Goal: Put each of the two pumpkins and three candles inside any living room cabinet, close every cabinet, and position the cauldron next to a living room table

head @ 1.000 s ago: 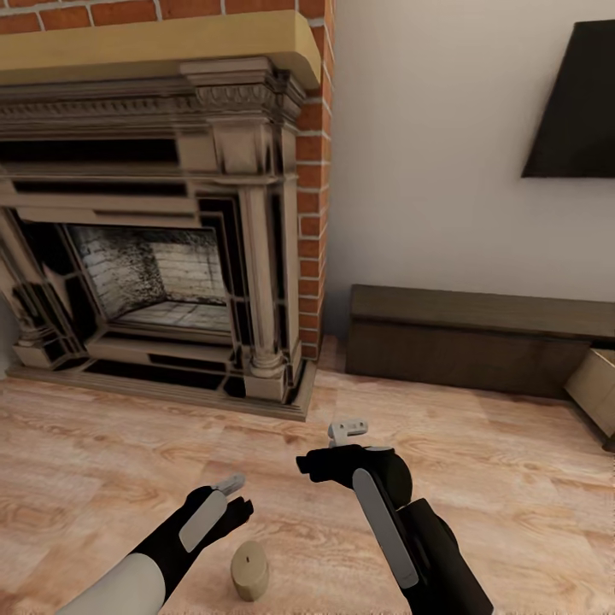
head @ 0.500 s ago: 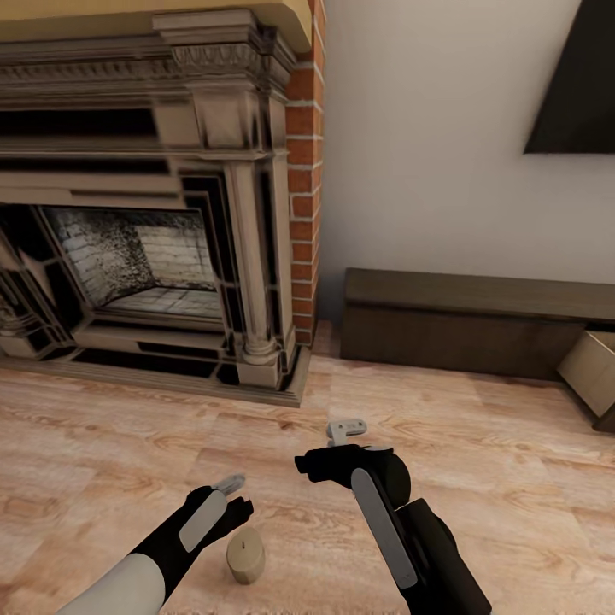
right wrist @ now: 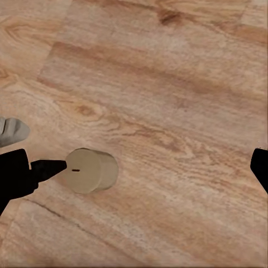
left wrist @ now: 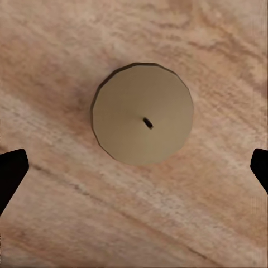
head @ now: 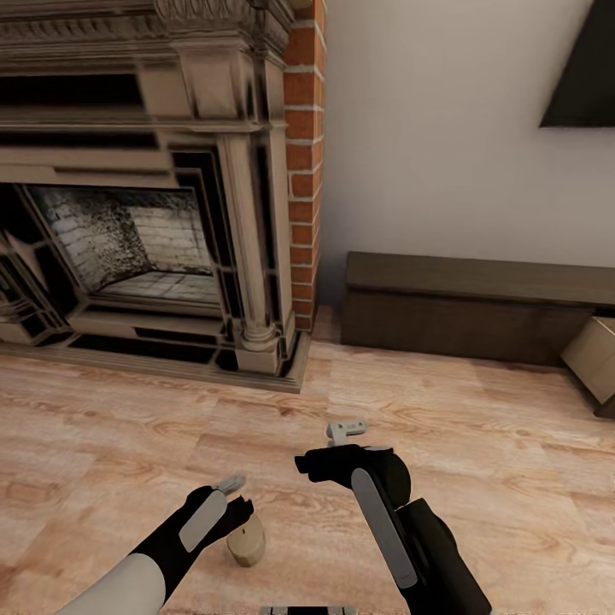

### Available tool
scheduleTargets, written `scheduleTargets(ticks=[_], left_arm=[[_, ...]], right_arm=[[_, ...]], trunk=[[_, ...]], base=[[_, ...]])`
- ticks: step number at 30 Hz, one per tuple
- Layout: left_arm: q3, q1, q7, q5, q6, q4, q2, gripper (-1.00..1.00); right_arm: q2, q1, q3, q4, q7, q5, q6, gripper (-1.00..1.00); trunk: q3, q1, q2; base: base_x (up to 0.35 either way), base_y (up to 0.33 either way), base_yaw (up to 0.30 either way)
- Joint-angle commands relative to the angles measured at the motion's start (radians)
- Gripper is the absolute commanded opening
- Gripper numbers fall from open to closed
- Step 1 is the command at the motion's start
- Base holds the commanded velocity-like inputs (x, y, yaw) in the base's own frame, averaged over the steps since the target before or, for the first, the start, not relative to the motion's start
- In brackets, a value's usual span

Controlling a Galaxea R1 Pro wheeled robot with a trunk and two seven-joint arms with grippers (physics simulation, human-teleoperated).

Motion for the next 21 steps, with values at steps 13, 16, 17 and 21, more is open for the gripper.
scheduleTargets(ticks=[13, 16, 17, 21], left_arm=[[-0.008, -0.001, 0.002, 0.003, 0.000, -0.002, -0.016, 1.00], [-0.012, -0.001, 0.001, -0.001, 0.000, -0.002, -0.024, 1.00], [-0.013, -0.001, 0.000, -0.002, 0.000, -0.002, -0.028, 1.00], [-0.016, -0.001, -0.001, -0.003, 0.000, -0.001, -0.035, 1.00]], right_arm=[[0.000, -0.001, 0.002, -0.001, -0.010, -0.010, 0.003, 1.00], [0.000, -0.001, 0.002, -0.001, -0.010, -0.010, 0.003, 1.00], [0.000, -0.001, 0.001, -0.001, -0.010, -0.010, 0.003, 1.00], [0.001, -0.001, 0.001, 0.000, -0.010, -0.010, 0.003, 1.00]], trunk=[[-0.051, 0.006, -0.003], [-0.063, 0.007, -0.004], [-0.063, 0.007, -0.004], [-0.063, 0.007, -0.004]], base=[[0.000, 0.000, 0.000], [0.000, 0.000, 0.000], [0.000, 0.000, 0.000], [0.000, 0.000, 0.000]])
